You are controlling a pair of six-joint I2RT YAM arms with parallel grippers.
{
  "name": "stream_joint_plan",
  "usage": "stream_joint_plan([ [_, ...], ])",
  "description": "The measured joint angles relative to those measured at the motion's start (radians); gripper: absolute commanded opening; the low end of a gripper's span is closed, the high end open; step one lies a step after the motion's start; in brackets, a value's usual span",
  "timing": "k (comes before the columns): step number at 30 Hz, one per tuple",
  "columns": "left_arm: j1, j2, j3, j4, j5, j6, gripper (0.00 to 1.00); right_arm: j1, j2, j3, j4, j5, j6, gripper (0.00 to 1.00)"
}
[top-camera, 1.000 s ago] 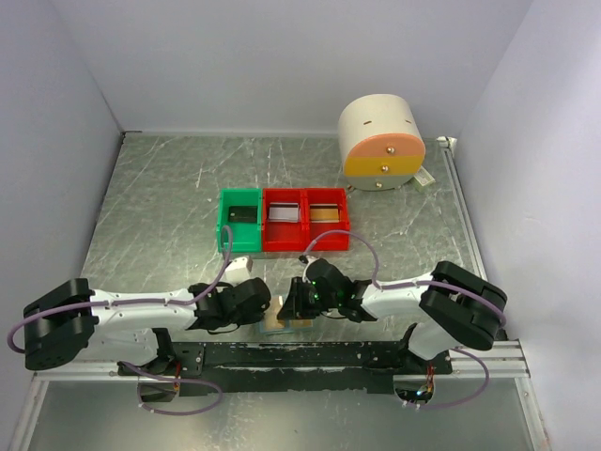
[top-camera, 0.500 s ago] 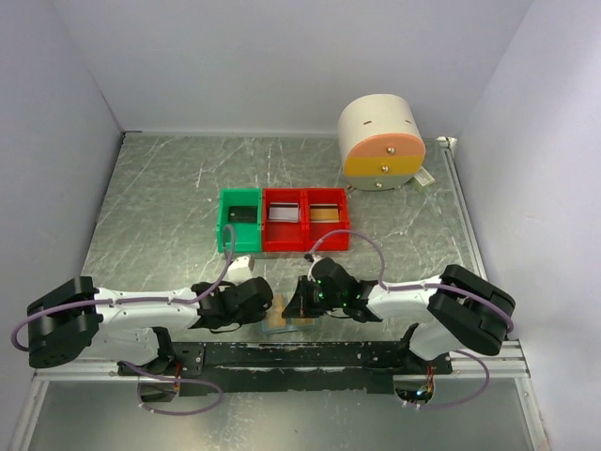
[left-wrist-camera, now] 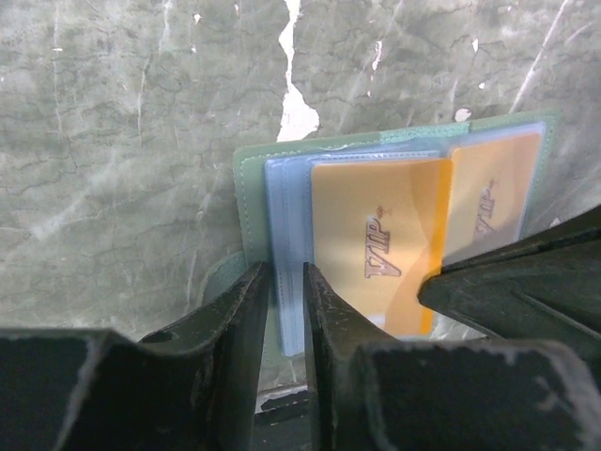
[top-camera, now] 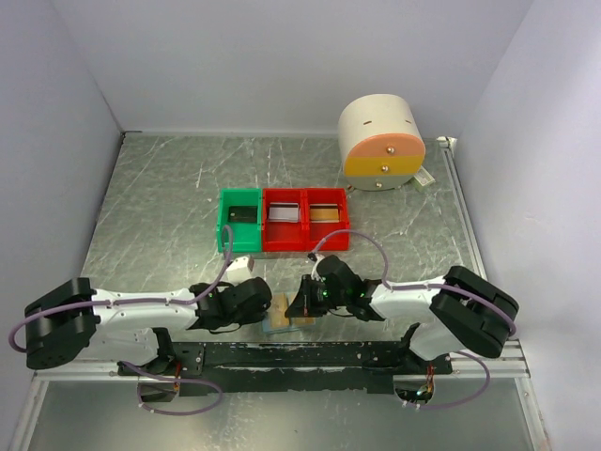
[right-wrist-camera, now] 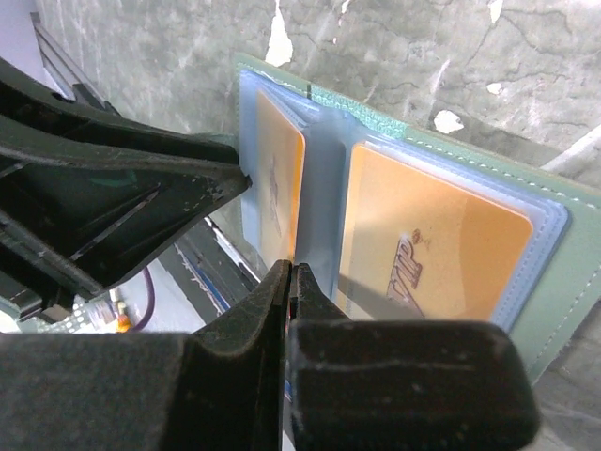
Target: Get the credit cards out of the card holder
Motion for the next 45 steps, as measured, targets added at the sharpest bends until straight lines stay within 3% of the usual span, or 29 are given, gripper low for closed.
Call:
stream_joint_plan([
  [8, -0.023, -0.158, -0.031, 0.095, 0.034, 0.049, 0.43, -0.004, 0.034, 0.0, 0.01, -0.003, -0.003, 0.02],
  [11, -0.025, -0.19, -0.047, 0.173, 0.057, 0.077, 0.41, -0.004, 0.044, 0.0, 0.018, -0.004, -0.002, 0.02],
  [15, -0.026, -0.133, -0.047, 0.224, 0.074, 0.1, 0.37, -0.006, 0.052, 0.0, 0.034, -0.007, -0.002, 0.03],
  [24, -0.023, 0.083, 0.035, 0.132, 0.063, 0.058, 0.29, -0.024, 0.055, -0.024, 0.068, -0.015, 0.006, 0.05],
  [32, -0.022, 0.089, 0.056, 0.089, 0.059, 0.04, 0.27, -0.045, 0.061, -0.04, 0.118, -0.041, 0.031, 0.12],
  [38, -0.022, 0.077, 0.048, 0.081, 0.058, 0.04, 0.27, -0.077, 0.113, -0.057, 0.202, -0.079, 0.066, 0.02],
  [45, -0.021, 0.08, 0.049, 0.063, 0.054, 0.037, 0.27, -0.095, 0.044, -0.066, 0.162, -0.077, 0.043, 0.01],
])
